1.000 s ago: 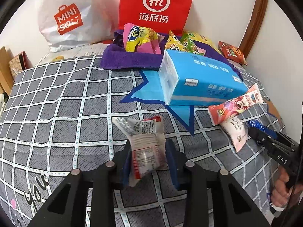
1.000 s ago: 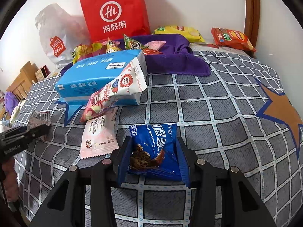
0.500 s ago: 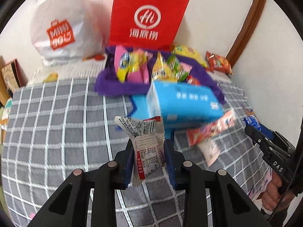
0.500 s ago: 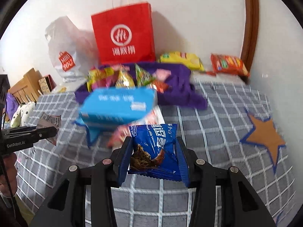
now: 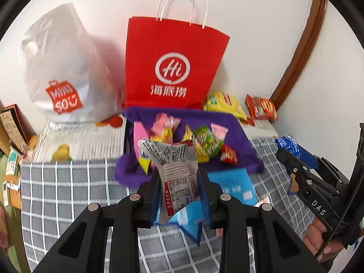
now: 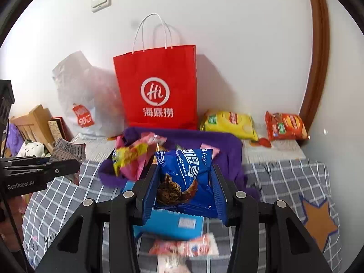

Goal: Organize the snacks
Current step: 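Lift and carry the blue packet and the white packet toward the purple cloth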

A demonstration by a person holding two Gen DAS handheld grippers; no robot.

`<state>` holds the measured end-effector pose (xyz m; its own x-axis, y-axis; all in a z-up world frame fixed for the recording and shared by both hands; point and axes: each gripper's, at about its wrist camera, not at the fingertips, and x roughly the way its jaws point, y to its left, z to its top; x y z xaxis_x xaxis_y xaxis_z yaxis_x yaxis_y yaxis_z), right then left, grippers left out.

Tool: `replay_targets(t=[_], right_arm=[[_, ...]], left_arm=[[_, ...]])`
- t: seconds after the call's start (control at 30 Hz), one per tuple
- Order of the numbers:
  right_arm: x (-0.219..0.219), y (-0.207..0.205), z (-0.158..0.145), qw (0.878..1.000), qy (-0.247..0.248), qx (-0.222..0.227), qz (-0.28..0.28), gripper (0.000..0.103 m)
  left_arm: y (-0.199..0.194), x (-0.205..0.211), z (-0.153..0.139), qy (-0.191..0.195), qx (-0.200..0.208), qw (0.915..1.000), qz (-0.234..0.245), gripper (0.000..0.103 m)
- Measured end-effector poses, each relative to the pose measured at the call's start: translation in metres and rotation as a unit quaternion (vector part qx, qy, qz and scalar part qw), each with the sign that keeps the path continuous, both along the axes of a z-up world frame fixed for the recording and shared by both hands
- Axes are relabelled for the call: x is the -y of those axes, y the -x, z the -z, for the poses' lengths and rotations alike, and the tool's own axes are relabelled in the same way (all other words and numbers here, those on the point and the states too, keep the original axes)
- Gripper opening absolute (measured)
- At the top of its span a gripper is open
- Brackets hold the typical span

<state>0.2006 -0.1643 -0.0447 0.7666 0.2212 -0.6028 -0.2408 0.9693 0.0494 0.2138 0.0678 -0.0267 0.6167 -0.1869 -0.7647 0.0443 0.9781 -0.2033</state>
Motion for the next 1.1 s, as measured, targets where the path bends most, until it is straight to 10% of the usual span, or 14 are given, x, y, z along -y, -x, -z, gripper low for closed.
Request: replay_targets(t=[0.53,1.1], right_arm=[[-0.009,-0.111,-0.025,1.000,-0.002,0.007,0.009,0.045],[-0.001,-0.159,0.031,0.999,0.030,-0.038,0.019,0.045]], left_arm=[[-0.103,0.006,-0.011,0.019,-0.009,0.9998,-0.001,0.029],[-0.136,-0.016,0.036,0.020,-0.045,0.9987,-0.013,0.029]])
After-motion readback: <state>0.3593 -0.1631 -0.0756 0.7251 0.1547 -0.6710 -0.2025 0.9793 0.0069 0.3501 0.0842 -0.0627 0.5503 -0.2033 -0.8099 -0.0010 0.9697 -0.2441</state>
